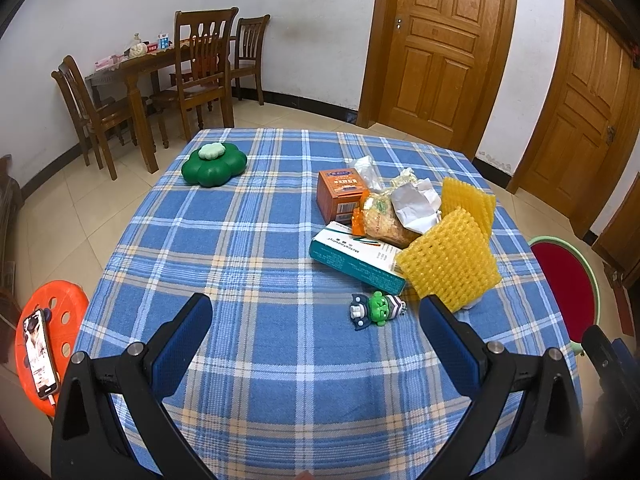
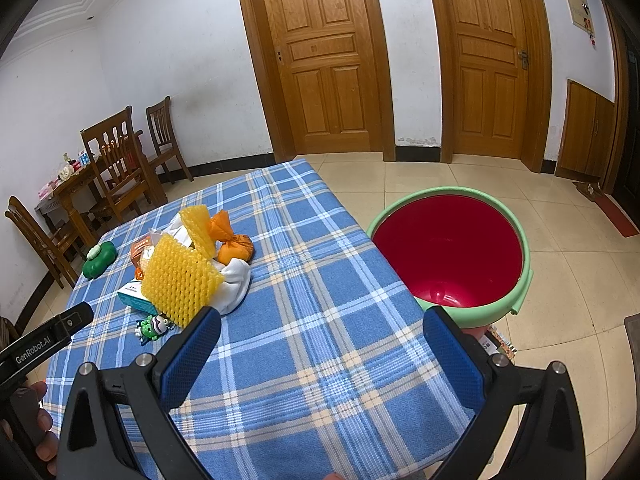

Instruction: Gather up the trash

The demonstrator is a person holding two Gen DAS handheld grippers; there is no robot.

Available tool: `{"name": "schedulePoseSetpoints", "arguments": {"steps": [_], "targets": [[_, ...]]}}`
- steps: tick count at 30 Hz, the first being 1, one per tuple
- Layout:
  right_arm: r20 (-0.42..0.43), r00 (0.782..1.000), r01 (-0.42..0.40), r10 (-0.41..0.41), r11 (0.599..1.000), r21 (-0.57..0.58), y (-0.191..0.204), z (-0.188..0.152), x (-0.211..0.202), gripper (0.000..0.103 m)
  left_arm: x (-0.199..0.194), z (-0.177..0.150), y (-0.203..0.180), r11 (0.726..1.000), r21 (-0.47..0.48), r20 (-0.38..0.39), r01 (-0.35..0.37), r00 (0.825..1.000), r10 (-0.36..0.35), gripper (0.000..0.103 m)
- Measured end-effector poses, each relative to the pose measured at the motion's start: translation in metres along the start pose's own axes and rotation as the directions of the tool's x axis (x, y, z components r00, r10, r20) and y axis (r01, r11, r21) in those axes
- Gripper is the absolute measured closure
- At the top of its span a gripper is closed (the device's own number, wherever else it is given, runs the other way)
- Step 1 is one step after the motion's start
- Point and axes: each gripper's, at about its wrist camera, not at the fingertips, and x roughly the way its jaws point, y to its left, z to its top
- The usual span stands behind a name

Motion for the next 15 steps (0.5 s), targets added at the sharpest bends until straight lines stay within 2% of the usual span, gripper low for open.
{"name": "schedulePoseSetpoints", "arguments": {"steps": [8,15], "targets": [[-0.004,1.0,-0.004,0.004,1.0,0.005,-0.002,0.007,0.002,0.0,0.0,-0.004,0.006,1.0,0.002,-0.005,0.001,1.0,-0.001,0.001],[-0.008,1.0,-0.006,0.006,1.0,0.004,0.0,-0.002,0.004,0.0,0.014,-0.005,0.006,1.0,0.002,-0.024,-0.004,1.0,0.004,0.001]]}}
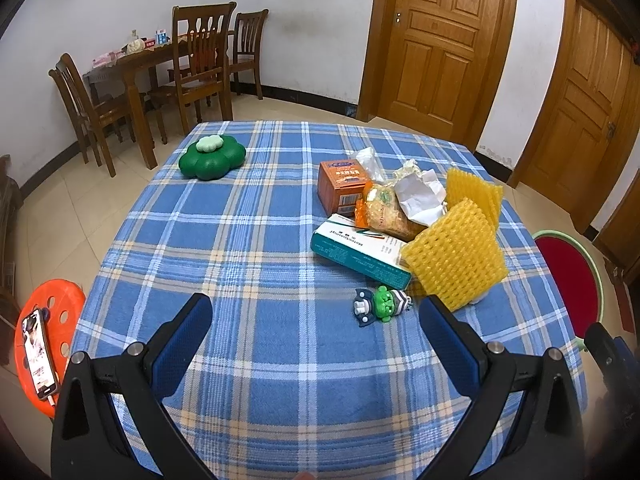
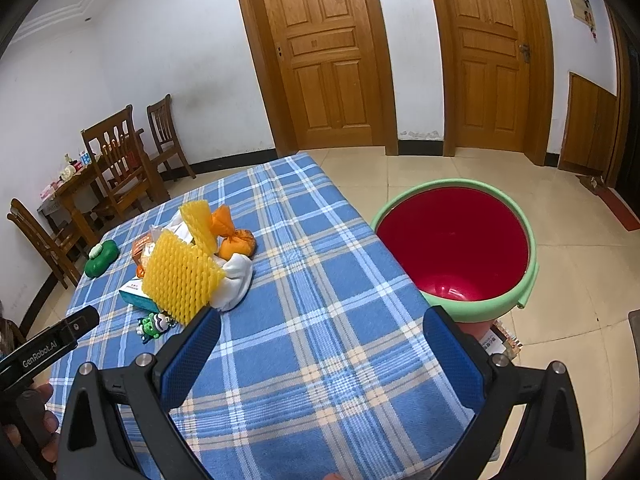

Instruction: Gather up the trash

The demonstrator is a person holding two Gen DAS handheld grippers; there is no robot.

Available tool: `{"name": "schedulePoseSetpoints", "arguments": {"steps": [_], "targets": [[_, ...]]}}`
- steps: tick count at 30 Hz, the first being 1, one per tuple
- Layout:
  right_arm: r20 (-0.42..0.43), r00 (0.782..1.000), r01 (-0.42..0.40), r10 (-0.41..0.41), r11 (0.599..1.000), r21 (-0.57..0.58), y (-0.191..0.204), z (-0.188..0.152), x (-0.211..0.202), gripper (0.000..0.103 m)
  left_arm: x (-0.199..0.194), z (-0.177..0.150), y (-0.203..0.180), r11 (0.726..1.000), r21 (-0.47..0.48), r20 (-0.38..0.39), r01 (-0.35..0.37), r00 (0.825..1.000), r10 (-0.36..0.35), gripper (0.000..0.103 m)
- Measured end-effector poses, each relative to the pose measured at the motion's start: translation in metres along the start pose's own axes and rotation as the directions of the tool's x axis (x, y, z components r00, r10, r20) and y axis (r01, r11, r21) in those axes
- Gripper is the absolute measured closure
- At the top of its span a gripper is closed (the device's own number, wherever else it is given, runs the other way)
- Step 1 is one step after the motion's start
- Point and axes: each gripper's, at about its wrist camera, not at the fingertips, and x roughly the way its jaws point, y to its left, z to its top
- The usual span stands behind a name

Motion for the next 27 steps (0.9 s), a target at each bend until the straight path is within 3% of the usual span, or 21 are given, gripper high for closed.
{"name": "schedulePoseSetpoints", "arguments": {"steps": [11,27], "targets": [[-0.032,0.999,-0.02,0.021,1.0,0.003,0.006,0.001,0.014,0.0,0.015,0.014,0.014,1.0,-0.004,-0.014,-0.021,1.0,0.021,0.001],[-0.016,0.999,-0.052,0.052,0.999,-0.009,0.02,0.038,0.045,0.0,0.072,0.083,0.016,0.998,0.047,-0.067,0.043,0.997,-0.04,0.001]]}}
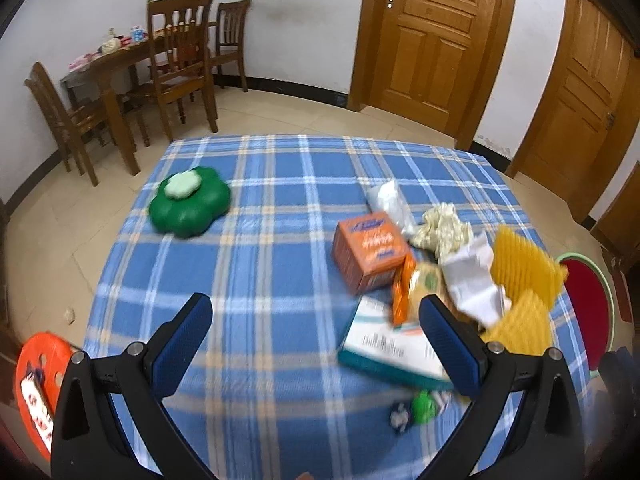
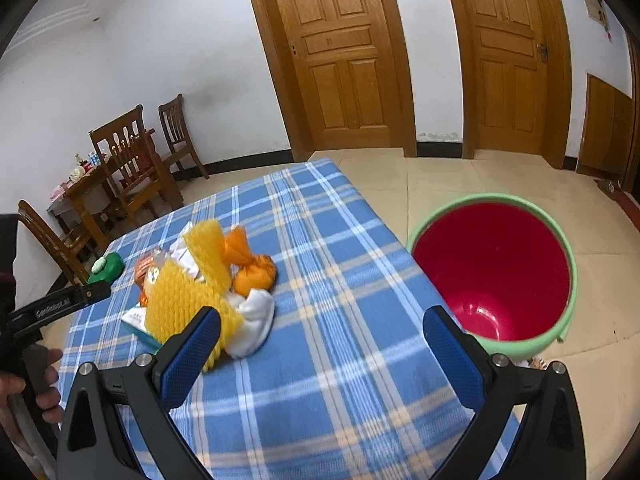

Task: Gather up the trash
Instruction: 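Grasp the orange medicine box with the left gripper while the right gripper grasps the yellow foam net, then carry the orange box and yellow net over the red bucket and release both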

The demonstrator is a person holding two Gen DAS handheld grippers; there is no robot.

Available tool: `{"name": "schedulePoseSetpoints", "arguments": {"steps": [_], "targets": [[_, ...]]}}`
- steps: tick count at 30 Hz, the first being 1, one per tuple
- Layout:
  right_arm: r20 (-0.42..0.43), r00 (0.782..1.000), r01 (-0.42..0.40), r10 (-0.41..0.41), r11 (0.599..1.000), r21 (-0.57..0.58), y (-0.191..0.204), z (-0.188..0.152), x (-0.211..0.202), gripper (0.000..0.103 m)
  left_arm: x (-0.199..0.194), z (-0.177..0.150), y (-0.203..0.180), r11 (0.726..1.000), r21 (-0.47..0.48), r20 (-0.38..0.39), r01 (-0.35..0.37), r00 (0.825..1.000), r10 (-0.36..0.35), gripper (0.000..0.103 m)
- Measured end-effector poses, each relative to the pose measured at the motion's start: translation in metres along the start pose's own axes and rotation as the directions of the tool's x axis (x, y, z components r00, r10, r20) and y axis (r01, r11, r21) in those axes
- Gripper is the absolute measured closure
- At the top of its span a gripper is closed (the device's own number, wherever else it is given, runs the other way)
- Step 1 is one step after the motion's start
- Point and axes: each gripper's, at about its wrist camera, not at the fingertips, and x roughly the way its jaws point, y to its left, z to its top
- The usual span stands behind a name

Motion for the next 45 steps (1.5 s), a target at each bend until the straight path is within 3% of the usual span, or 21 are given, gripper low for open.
{"name": "schedulePoseSetpoints", "arguments": {"steps": [11,16,20,27,34,45], "targets": [[-0.083,0.996,-0.042,0.041,0.999,-0.014,0.023,0.03,0.031,0.0,0.057,0.031,-0.015,0.996,0.047,-0.066,0.08,0.995,-0.077,0.001],[-0.087,0.996,-0.038,0.035,0.999,-0.032,0.034,0.038,0.039,0.001,0.074,0.033,-0.016,0.992,0.055,-0.096,0.112,0.99,-0.106,0.01],[-0.087,0.995,-0.048,0.044,0.997,-0.054,0.045,0.042,0.046,0.017,0.079,0.035,-0.014,0.989,0.042,-0.103,0.145,0.985,-0.14,0.019],[-0.123,0.989,-0.094,0.083,0.992,-0.084,0.066,0.043,0.065,0.046,0.086,0.03,-0.002,0.984,0.002,-0.116,0.18,0.977,-0.178,0.054],[-0.169,0.977,-0.145,0.129,0.986,-0.084,0.074,0.042,0.079,0.07,0.075,0.03,0.009,0.976,-0.021,-0.076,0.215,0.973,-0.216,0.055],[-0.167,0.972,-0.178,0.165,0.982,-0.063,0.072,0.041,0.076,0.09,0.036,0.026,0.011,0.97,-0.014,-0.017,0.243,0.97,-0.243,0.055]]}}
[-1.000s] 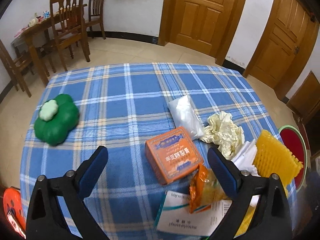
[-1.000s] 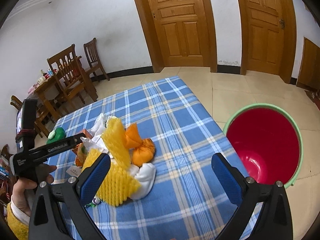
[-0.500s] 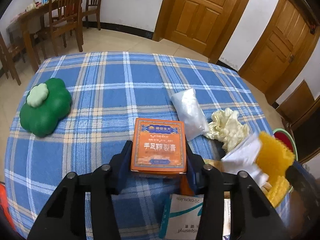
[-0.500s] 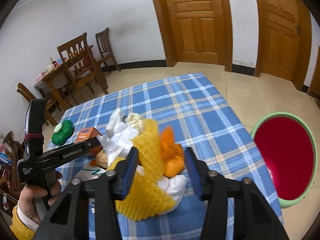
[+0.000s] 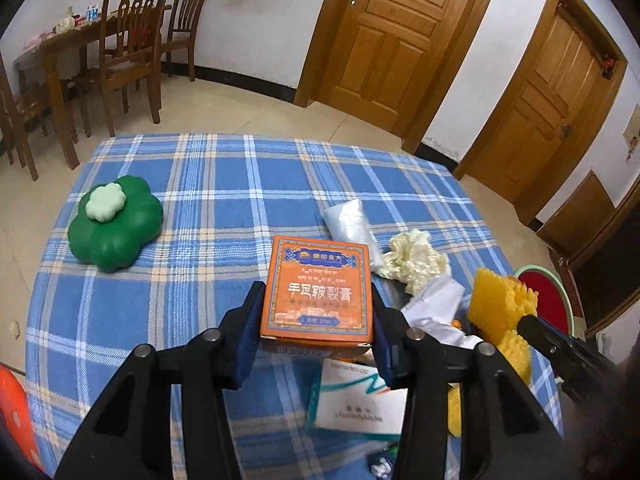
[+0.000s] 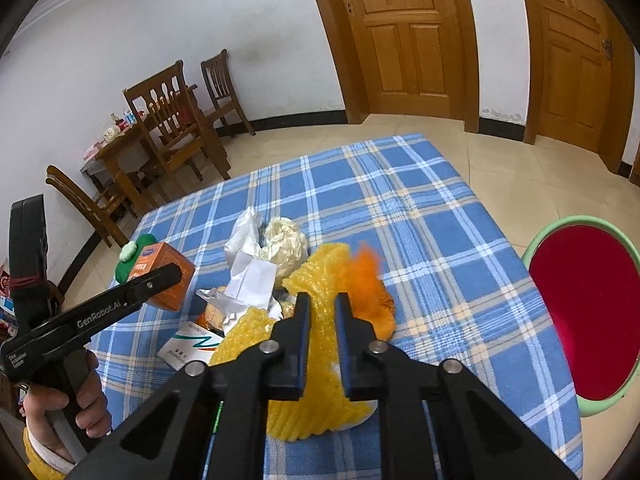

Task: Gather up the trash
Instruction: 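Carry the orange box and yellow net over the red bucket and release both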

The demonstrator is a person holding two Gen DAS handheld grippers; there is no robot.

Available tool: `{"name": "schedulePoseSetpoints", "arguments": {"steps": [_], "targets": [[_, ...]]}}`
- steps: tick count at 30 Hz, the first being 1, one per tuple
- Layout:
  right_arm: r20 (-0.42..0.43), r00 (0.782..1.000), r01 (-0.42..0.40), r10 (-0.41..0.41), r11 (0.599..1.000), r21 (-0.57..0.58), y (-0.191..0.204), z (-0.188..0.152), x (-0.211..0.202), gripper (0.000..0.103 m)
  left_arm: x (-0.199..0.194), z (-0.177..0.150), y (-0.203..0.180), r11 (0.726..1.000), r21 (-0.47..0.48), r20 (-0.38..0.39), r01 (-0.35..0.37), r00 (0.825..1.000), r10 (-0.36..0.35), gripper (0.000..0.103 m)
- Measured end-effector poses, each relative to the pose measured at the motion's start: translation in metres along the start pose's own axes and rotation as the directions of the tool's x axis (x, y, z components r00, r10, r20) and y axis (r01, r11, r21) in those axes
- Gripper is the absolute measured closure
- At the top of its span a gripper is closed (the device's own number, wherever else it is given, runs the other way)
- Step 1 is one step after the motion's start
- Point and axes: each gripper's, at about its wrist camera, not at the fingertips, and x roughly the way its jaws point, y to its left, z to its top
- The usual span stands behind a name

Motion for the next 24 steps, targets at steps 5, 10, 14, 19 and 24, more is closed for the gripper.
{"name": "schedulePoseSetpoints", "arguments": {"steps": [5,10,14,19,24], "targets": [[0.042,0.998,-0.044,0.044,0.999,0.015,-0.002,0.004,-0.02,0.09,-0.018,-0.002,-0.012,1.0,0.023,0.026,0.021,0.999,-0.022,0.055],[0.088,0.993,-0.086,0.083,0.996,0.037,-0.007,0.008,-0.044,0.09,-0.036,-0.004,-0.024,0.998,0.044,0.045,0.045,0.998,-0.047,0.055],[0.133,0.987,-0.096,0.089,0.994,0.049,-0.014,0.011,-0.063,0.09,-0.046,-0.004,-0.04,0.995,0.065,0.047,0.072,0.996,-0.075,0.055],[0.171,0.981,-0.108,0.094,0.991,0.074,-0.031,0.012,-0.08,0.09,-0.053,-0.008,-0.06,0.992,0.085,0.042,0.095,0.994,-0.099,0.055],[0.195,0.979,-0.085,0.062,0.99,0.114,-0.057,0.009,-0.095,0.09,-0.055,-0.01,-0.088,0.986,0.112,0.031,0.122,0.992,-0.126,0.055]]}}
